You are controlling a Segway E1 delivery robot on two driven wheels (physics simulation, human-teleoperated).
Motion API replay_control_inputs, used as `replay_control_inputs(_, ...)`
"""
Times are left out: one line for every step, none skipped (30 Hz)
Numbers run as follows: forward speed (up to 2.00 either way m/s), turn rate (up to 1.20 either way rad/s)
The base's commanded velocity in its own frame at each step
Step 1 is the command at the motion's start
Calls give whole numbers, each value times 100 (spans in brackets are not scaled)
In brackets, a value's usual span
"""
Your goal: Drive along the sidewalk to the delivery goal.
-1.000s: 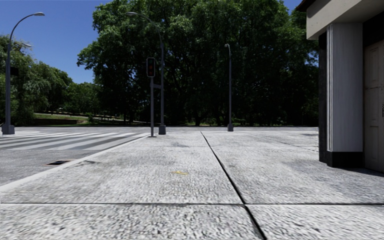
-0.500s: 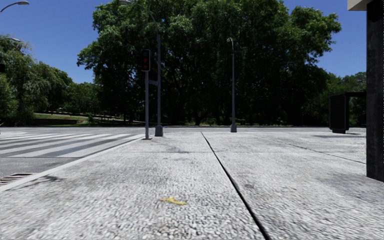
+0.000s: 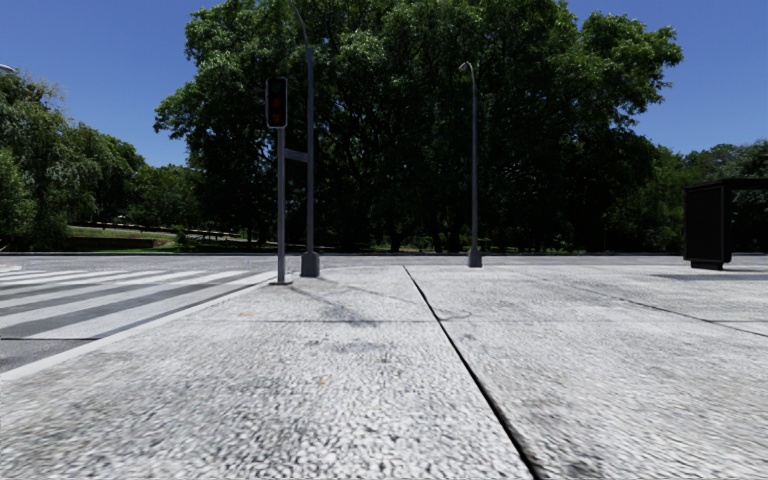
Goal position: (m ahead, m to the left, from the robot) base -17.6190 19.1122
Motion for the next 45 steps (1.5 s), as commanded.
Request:
replay_control_inputs(200,18)
replay_control_inputs(200,21)
replay_control_inputs(200,25)
replay_control_inputs(200,25)
replay_control_inputs(200,34)
replay_control_inputs(200,42)
replay_control_inputs(200,45)
replay_control_inputs(200,45)
replay_control_inputs(200,48)
replay_control_inputs(200,53)
replay_control_inputs(200,57)
replay_control_inputs(200,58)
replay_control_inputs(200,59)
replay_control_inputs(200,59)
replay_control_inputs(200,59)
replay_control_inputs(200,59)
replay_control_inputs(200,59)
replay_control_inputs(200,59)
replay_control_inputs(200,59)
replay_control_inputs(200,59)
replay_control_inputs(200,59)
replay_control_inputs(200,59)
replay_control_inputs(200,59)
replay_control_inputs(200,59)
replay_control_inputs(200,59)
replay_control_inputs(200,59)
replay_control_inputs(200,59)
replay_control_inputs(200,59)
replay_control_inputs(200,59)
replay_control_inputs(200,59)
replay_control_inputs(200,59)
replay_control_inputs(200,59)
replay_control_inputs(200,59)
replay_control_inputs(200,59)
replay_control_inputs(200,59)
replay_control_inputs(200,59)
replay_control_inputs(200,59)
replay_control_inputs(200,59)
replay_control_inputs(200,59)
replay_control_inputs(200,59)
replay_control_inputs(200,59)
replay_control_inputs(200,59)
replay_control_inputs(200,59)
replay_control_inputs(200,59)
replay_control_inputs(200,59)
